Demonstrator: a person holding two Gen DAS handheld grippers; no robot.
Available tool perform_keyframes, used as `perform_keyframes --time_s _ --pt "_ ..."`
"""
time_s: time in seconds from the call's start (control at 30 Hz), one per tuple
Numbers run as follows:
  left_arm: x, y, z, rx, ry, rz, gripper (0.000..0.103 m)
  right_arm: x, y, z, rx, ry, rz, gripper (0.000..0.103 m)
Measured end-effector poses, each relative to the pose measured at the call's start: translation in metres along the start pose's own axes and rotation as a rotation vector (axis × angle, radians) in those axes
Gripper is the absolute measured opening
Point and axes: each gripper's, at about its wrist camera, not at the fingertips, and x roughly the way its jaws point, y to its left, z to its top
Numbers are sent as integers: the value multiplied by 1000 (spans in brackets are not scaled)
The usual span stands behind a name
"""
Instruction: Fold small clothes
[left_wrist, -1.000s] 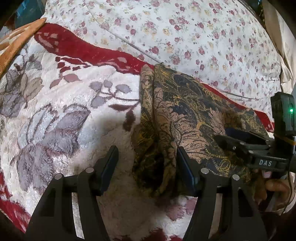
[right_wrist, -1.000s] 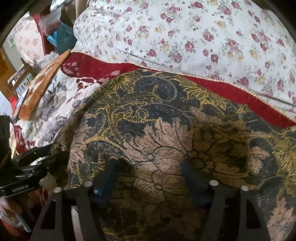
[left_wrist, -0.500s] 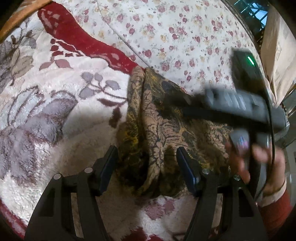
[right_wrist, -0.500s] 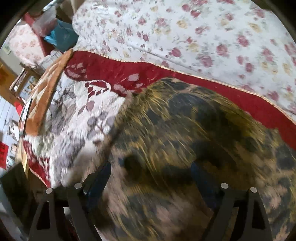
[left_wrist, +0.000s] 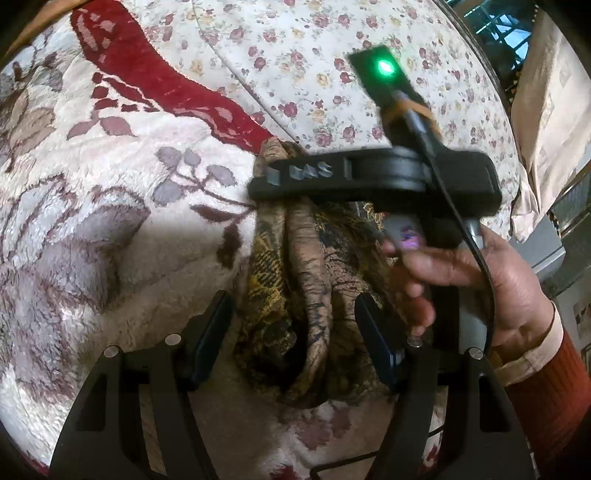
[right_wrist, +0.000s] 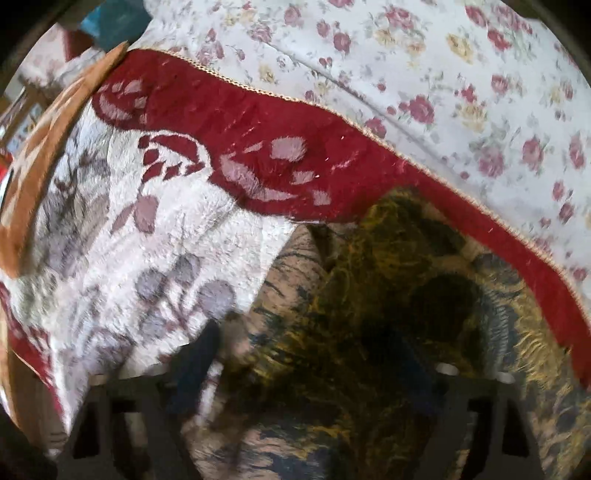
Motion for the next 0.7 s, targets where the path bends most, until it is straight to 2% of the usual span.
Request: perform_keyframes --time_s 0.07,0.17,0.3,0.43,0.57,0.6,0.63,0.67,0.7 --pt "1 -1 1 17 3 3 69 -9 -12 -6 8 -22 65 39" --pt "2 -3 3 51 11 11 69 -19 -29 -13 66 -42 163 22" --pt "4 -11 10 97 28 6 69 -36 -43 -23 101 -96 236 16" --pt "7 -26 10 129 69 -75 69 -47 -46 -30 120 -124 258 15" --pt "24 -37 13 154 114 -36 69 -56 -54 -35 142 -149 283 13" --pt "29 -37 15 133 127 -49 66 -59 -56 -37 146 -155 290 13" --pt "32 -36 16 114 136 -67 55 -60 -58 -37 149 -158 297 13" --pt "34 -36 18 100 140 -80 49 -63 -60 -39 155 -161 302 13" --pt "33 -37 19 96 132 -83 38 -63 -62 -40 160 -164 305 13"
